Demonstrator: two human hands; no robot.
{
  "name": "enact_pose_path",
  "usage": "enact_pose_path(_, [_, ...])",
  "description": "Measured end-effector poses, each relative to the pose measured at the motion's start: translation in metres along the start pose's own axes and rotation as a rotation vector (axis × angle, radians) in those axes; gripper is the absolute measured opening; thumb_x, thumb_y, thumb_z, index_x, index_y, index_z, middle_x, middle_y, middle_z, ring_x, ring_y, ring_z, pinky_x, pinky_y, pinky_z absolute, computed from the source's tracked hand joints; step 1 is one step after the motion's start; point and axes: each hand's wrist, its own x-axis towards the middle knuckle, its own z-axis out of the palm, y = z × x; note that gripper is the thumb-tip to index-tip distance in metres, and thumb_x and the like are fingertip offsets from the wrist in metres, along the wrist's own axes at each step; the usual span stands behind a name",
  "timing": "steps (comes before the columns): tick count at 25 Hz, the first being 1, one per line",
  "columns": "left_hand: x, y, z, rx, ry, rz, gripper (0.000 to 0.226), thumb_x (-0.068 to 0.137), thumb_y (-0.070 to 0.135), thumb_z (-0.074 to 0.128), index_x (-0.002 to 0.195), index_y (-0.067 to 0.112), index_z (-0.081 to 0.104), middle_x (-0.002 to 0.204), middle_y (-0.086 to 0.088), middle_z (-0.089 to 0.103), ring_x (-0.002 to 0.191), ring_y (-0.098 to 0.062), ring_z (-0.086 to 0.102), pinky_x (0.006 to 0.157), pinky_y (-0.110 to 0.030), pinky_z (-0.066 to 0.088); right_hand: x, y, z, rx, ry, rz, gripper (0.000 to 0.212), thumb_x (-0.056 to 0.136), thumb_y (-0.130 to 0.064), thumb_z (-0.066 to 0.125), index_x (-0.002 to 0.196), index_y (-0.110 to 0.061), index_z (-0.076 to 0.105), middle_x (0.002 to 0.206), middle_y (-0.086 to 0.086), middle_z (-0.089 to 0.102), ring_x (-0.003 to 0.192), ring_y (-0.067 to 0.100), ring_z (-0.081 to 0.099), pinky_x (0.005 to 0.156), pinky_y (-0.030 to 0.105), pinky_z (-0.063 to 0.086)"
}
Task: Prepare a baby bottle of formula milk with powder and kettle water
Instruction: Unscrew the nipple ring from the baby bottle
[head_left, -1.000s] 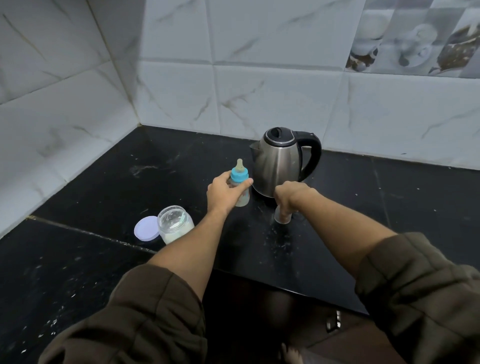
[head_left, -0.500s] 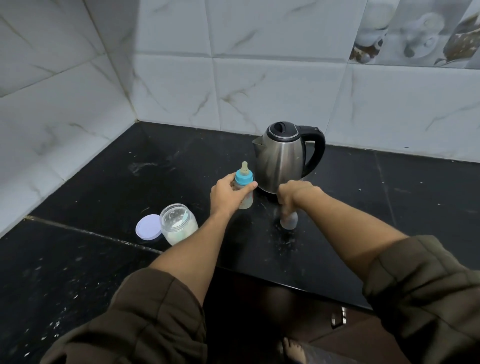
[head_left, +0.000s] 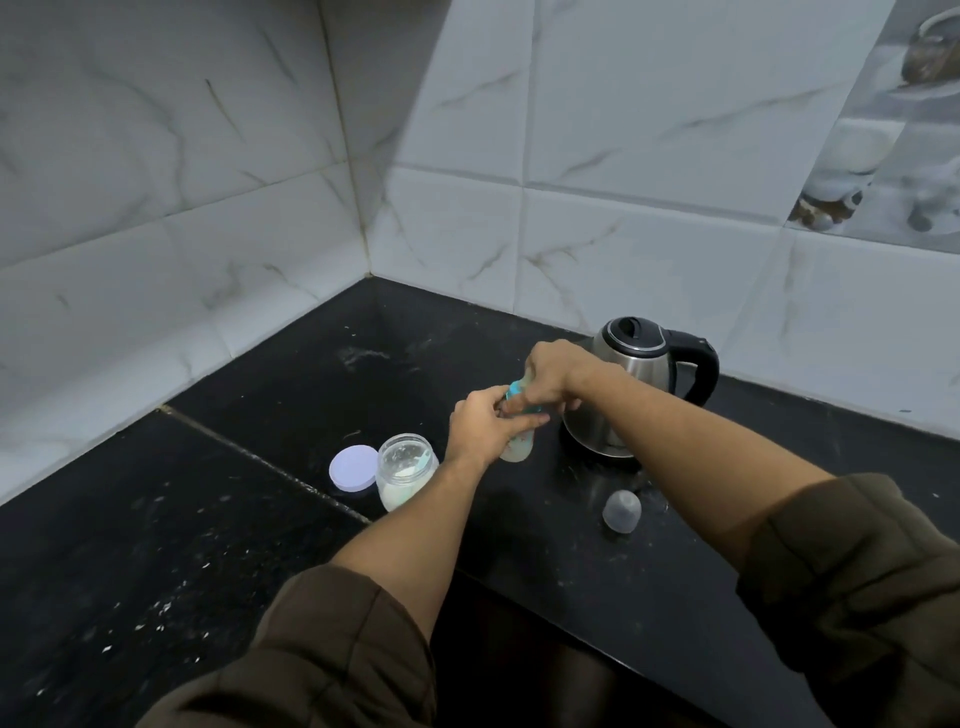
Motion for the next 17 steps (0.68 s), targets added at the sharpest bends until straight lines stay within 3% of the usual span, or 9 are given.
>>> enact_pose_path(3, [-0.006, -0.002, 0.000, 0.024, 0.032, -0.034, 0.048, 0.061, 0.062, 0.090, 0.095, 0.031, 0.075, 0.081, 0.016, 0.076, 0.081, -0.001, 0.072, 0.074, -0.026, 0.060, 0.002, -0.003, -0.002, 0.005, -0.018, -0.063, 0.047, 0.077, -0.053, 0.086, 0.088, -0.008, 0.078, 0.073, 0.012, 0.078, 0.069, 0.026, 0.079, 0.053, 0.028, 0.060])
enact_pose_path(7, [-0.009, -0.005, 0.004, 0.096, 0.083, -0.095, 0.043, 0.062, 0.058, 0.092, 0.087, 0.028, 0.072, 0.076, 0.012, 0.074, 0.077, -0.004, 0.071, 0.072, -0.029, 0.059, 0.002, -0.006, -0.007, -0.117, -0.003, -0.175, 0.044, 0.075, -0.051, 0.088, 0.089, -0.010, 0.080, 0.071, 0.009, 0.077, 0.062, 0.022, 0.071, 0.058, 0.029, 0.056])
enact_pose_path(10, [-0.009, -0.003, 0.004, 0.071, 0.113, -0.112, 0.040, 0.062, 0.050, 0.095, 0.088, 0.027, 0.075, 0.078, 0.012, 0.075, 0.079, -0.004, 0.072, 0.075, -0.031, 0.060, 0.001, -0.004, -0.008, -0.178, 0.050, -0.278, 0.045, 0.072, -0.051, 0.091, 0.096, -0.014, 0.082, 0.088, 0.009, 0.080, 0.084, 0.025, 0.073, 0.079, 0.037, 0.060])
enact_pose_path(13, [-0.012, -0.005, 0.003, 0.049, 0.095, -0.113, 0.048, 0.063, 0.042, 0.097, 0.103, 0.024, 0.077, 0.090, 0.011, 0.078, 0.089, -0.006, 0.073, 0.086, -0.037, 0.062, 0.000, -0.002, -0.008, -0.234, 0.032, -0.408, 0.045, 0.072, -0.038, 0.094, 0.112, -0.023, 0.081, 0.105, -0.001, 0.079, 0.100, 0.022, 0.070, 0.092, 0.037, 0.058])
enact_pose_path(15, [-0.013, -0.008, 0.003, 0.025, 0.064, -0.143, 0.055, 0.063, 0.038, 0.099, 0.110, 0.021, 0.075, 0.098, 0.009, 0.079, 0.095, -0.009, 0.074, 0.091, -0.041, 0.061, 0.000, -0.002, -0.005, -0.271, -0.051, -0.483, 0.057, 0.075, -0.024, 0.093, 0.128, -0.026, 0.074, 0.120, -0.003, 0.075, 0.111, 0.021, 0.068, 0.100, 0.040, 0.055])
enact_pose_path(17, [-0.016, -0.011, 0.003, -0.007, 0.065, -0.175, 0.058, 0.062, 0.036, 0.099, 0.113, 0.020, 0.074, 0.100, 0.007, 0.079, 0.097, -0.012, 0.074, 0.094, -0.043, 0.060, 0.002, -0.003, -0.001, -0.259, -0.110, -0.467, 0.082, 0.075, -0.020, 0.091, 0.149, -0.024, 0.056, 0.133, -0.002, 0.066, 0.118, 0.022, 0.063, 0.104, 0.039, 0.053])
